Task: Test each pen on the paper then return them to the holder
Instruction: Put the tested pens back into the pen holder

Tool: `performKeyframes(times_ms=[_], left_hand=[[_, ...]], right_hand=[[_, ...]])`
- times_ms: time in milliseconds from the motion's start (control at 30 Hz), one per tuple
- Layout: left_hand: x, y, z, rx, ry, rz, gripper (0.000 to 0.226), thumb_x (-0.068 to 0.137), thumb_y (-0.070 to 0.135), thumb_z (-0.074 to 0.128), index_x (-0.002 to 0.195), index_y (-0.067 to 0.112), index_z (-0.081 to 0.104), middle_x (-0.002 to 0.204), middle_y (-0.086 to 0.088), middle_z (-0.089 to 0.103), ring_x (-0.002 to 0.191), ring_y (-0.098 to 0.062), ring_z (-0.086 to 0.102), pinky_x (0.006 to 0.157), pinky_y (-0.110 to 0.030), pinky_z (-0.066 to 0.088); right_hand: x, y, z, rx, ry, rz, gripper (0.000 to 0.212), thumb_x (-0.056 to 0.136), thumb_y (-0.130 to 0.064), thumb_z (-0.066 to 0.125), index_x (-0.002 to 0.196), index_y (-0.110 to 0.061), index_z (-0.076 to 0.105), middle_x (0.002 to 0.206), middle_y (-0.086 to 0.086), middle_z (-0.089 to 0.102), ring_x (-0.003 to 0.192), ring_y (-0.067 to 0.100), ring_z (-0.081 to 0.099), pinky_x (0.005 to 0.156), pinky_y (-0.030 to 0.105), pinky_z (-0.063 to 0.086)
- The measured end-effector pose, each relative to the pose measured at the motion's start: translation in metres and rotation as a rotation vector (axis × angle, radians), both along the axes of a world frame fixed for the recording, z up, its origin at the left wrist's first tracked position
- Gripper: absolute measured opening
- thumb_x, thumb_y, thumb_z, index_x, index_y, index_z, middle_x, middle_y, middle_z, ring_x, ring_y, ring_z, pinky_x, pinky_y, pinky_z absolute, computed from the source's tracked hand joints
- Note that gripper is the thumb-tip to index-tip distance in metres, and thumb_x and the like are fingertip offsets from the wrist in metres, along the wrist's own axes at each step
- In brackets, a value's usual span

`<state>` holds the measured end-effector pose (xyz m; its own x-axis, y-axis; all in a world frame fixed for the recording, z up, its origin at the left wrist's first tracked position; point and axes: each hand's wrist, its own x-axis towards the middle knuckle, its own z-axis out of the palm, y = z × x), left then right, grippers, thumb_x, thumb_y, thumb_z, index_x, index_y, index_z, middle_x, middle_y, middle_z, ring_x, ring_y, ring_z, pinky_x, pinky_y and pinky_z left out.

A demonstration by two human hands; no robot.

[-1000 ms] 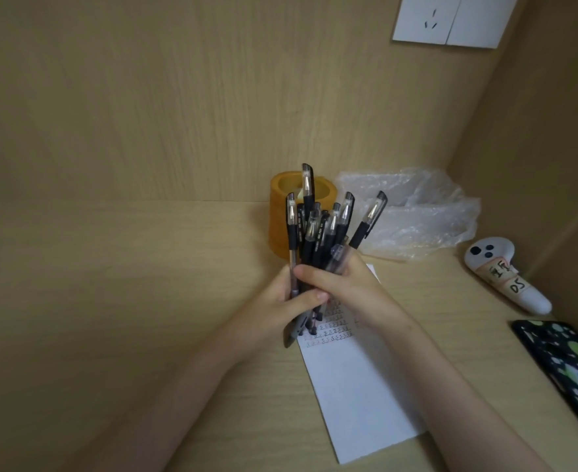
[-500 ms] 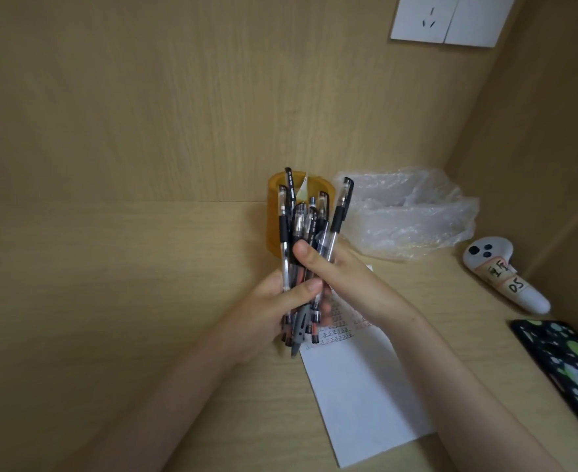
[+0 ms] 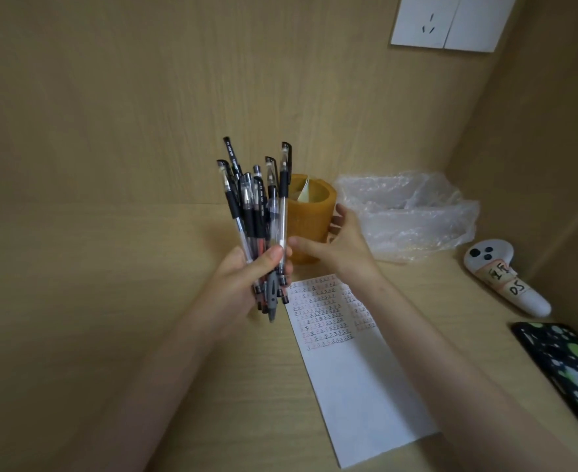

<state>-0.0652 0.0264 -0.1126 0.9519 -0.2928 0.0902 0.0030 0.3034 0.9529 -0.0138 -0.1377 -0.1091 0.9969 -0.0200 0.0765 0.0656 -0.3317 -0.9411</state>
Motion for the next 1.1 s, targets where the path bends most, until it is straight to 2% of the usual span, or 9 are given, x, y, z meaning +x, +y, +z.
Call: performKeyframes(times_ms=[67,133,267,367,500,700,967,1033,1100], left_hand=[[0.000,0.001,0.000,-0.003,-0.001,-0.001,0.024,0.075,0.022,0.056,0.095,0.009,0.057,0.074,0.004,0.064,0.074,-0.011,0.061,0.082,-0.035,0.048],[0.000,0.001,0.000,-0.004,-0.003,0.002,0.023,0.076,0.022,0.056,0.095,0.010,0.057,0.074,0.004,0.064,0.074,-0.011,0.060,0.082,-0.036,0.048],[0.002,0.005,0.003,-0.004,-0.032,0.004,0.021,0.078,0.023,0.055,0.094,0.009,0.057,0.074,0.003,0.062,0.075,-0.012,0.059,0.076,-0.030,0.051],[0.003,0.011,0.006,-0.025,-0.065,0.002,0.019,0.085,0.027,0.058,0.093,0.010,0.058,0.074,0.002,0.062,0.074,-0.013,0.059,0.071,-0.024,0.053],[0.003,0.015,0.010,-0.016,-0.095,0.022,0.017,0.084,0.027,0.056,0.091,0.011,0.059,0.073,0.002,0.062,0.073,-0.012,0.059,0.071,-0.024,0.053],[0.003,0.018,0.015,-0.013,-0.103,-0.013,0.021,0.080,0.029,0.056,0.092,0.012,0.060,0.076,-0.002,0.060,0.074,-0.015,0.058,0.071,-0.026,0.051],[-0.002,0.019,0.022,-0.013,-0.110,-0.014,0.022,0.081,0.029,0.055,0.094,0.011,0.059,0.074,-0.002,0.060,0.072,-0.015,0.058,0.069,-0.026,0.051],[-0.002,0.020,0.023,-0.006,-0.125,-0.003,0.021,0.081,0.029,0.054,0.093,0.012,0.060,0.075,-0.001,0.060,0.072,-0.014,0.058,0.070,-0.027,0.051],[-0.002,0.020,0.025,0.003,-0.133,0.001,0.020,0.082,0.029,0.054,0.092,0.013,0.060,0.075,-0.001,0.060,0.073,-0.014,0.057,0.071,-0.027,0.050]], right_hand=[[0.014,0.008,-0.001,-0.115,-0.043,-0.075,0.117,0.060,-0.037,0.087,0.149,-0.016,0.013,0.140,0.001,0.034,0.127,0.017,0.036,0.103,0.035,0.037],[0.024,0.013,-0.002,-0.139,-0.062,-0.102,0.123,0.055,-0.040,0.088,0.149,-0.015,0.013,0.144,0.005,0.032,0.133,0.022,0.034,0.109,0.043,0.035],[0.031,0.015,-0.003,-0.094,-0.112,-0.114,0.105,0.059,-0.033,0.089,0.142,-0.016,0.027,0.135,0.002,0.046,0.122,0.020,0.046,0.096,0.033,0.041],[0.024,0.011,0.002,-0.036,-0.123,-0.130,0.094,0.059,-0.029,0.089,0.136,-0.016,0.035,0.121,-0.004,0.050,0.113,0.017,0.051,0.091,0.031,0.045],[-0.006,-0.005,0.011,0.024,-0.095,-0.036,0.097,0.056,-0.026,0.090,0.137,-0.019,0.037,0.125,-0.005,0.052,0.111,0.015,0.055,0.090,0.033,0.050],[-0.054,-0.017,0.005,0.020,-0.092,0.065,0.092,0.050,-0.021,0.092,0.130,-0.024,0.047,0.119,-0.012,0.058,0.105,0.002,0.057,0.074,0.015,0.052],[-0.066,-0.026,-0.001,0.058,-0.043,0.146,0.091,0.055,-0.018,0.090,0.133,-0.027,0.043,0.124,-0.010,0.057,0.109,0.002,0.057,0.073,0.009,0.050],[-0.065,-0.032,0.003,0.053,0.016,0.237,0.093,0.056,-0.029,0.091,0.135,-0.030,0.042,0.126,-0.012,0.058,0.112,0.001,0.057,0.080,0.012,0.051],[-0.064,-0.036,0.012,0.034,0.051,0.285,0.096,0.051,-0.050,0.088,0.135,-0.035,0.044,0.127,-0.015,0.058,0.117,0.001,0.055,0.091,0.021,0.048]])
